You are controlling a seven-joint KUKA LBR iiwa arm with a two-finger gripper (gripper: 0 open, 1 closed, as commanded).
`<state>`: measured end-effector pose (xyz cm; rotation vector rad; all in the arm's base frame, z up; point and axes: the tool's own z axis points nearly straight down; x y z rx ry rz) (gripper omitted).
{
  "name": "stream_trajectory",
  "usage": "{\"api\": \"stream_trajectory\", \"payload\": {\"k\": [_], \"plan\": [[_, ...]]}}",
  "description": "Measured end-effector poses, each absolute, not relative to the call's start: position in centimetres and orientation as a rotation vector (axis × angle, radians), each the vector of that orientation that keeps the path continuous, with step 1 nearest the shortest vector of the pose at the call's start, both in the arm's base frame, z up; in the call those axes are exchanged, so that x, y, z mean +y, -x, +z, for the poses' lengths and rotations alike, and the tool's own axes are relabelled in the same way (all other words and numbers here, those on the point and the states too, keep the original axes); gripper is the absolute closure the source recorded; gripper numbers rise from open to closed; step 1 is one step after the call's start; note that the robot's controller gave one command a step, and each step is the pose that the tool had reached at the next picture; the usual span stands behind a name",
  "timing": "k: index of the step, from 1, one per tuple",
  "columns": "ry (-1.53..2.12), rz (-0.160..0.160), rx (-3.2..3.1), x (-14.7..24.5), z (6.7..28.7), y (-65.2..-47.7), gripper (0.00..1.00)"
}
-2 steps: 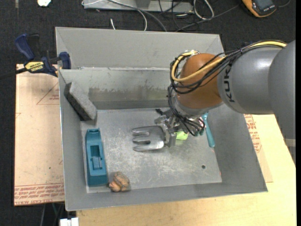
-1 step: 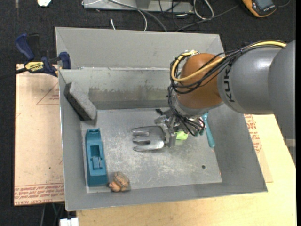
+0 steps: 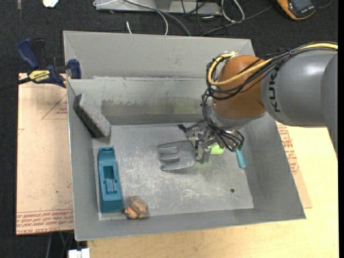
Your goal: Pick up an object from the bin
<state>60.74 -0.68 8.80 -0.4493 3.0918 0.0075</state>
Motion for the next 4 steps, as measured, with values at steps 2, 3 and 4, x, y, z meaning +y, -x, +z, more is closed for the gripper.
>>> {"api": "stream_trajectory", "payload": {"k": [2, 3, 4], "plan": [[0.518, 0.007, 3.072, -3.7, 7.8, -64.9, 1.00], [0.582, 0.013, 3.060, -6.2, 6.5, -66.7, 1.00], [0.577, 0.014, 3.062, -9.6, 7.5, -65.3, 1.00]]}}
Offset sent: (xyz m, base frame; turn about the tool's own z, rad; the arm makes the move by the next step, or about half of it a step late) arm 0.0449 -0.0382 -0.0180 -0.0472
